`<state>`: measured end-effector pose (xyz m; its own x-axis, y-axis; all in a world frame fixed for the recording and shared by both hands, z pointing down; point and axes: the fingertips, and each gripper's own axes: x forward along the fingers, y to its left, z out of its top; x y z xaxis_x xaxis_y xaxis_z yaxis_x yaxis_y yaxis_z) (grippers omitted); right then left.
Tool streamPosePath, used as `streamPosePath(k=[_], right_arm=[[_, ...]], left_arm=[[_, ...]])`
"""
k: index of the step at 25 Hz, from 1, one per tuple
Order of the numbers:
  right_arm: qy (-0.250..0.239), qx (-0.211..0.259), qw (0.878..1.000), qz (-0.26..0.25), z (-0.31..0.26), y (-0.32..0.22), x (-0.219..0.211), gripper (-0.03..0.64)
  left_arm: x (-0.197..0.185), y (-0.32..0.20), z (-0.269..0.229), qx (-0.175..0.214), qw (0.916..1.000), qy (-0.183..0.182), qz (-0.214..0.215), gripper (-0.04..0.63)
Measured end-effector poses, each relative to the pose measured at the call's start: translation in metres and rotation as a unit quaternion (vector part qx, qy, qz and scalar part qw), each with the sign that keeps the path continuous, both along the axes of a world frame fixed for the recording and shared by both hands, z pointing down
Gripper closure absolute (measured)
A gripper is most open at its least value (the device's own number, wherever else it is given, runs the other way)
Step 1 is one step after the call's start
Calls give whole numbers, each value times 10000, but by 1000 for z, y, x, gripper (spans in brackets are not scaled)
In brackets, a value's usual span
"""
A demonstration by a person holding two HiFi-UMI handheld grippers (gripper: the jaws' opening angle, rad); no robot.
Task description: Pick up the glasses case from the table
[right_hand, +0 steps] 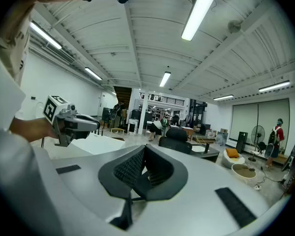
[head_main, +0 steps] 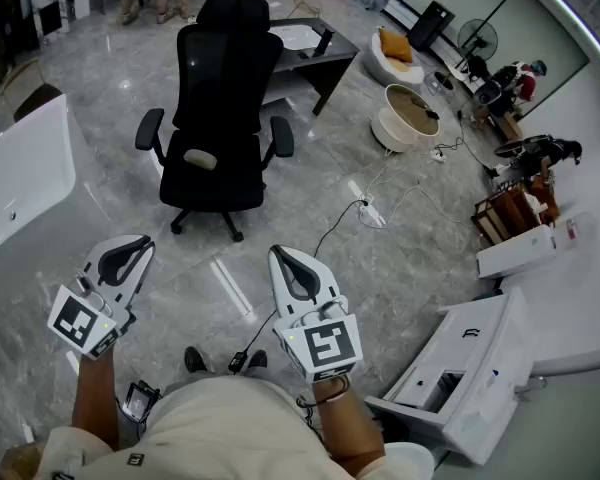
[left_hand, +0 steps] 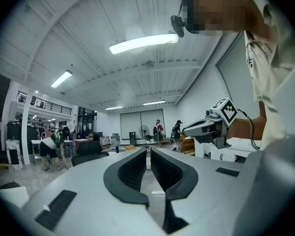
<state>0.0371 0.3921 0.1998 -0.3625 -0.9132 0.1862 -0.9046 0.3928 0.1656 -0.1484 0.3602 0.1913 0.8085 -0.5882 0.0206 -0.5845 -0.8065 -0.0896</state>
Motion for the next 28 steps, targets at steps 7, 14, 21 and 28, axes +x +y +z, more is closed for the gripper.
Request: streamPosePath(k=[7, 14, 21, 28], right_arm=[[-2, -4, 10000, 34, 3, 4, -9, 595], [10, -44, 9999, 91, 8, 6, -19, 595], [-120, -144, 9998, 49, 20, -1, -44, 592], [-108, -110, 9997, 206, 18, -6, -58, 586]], left_arm=[[-11, 4, 11, -147, 9999, -76, 30, 554], [-24, 9, 26, -405, 9989, -229, 97, 555], [-43, 0, 31, -363, 9991, -121, 161, 554], [-59, -10, 35, -423, 9987, -81, 270, 554]])
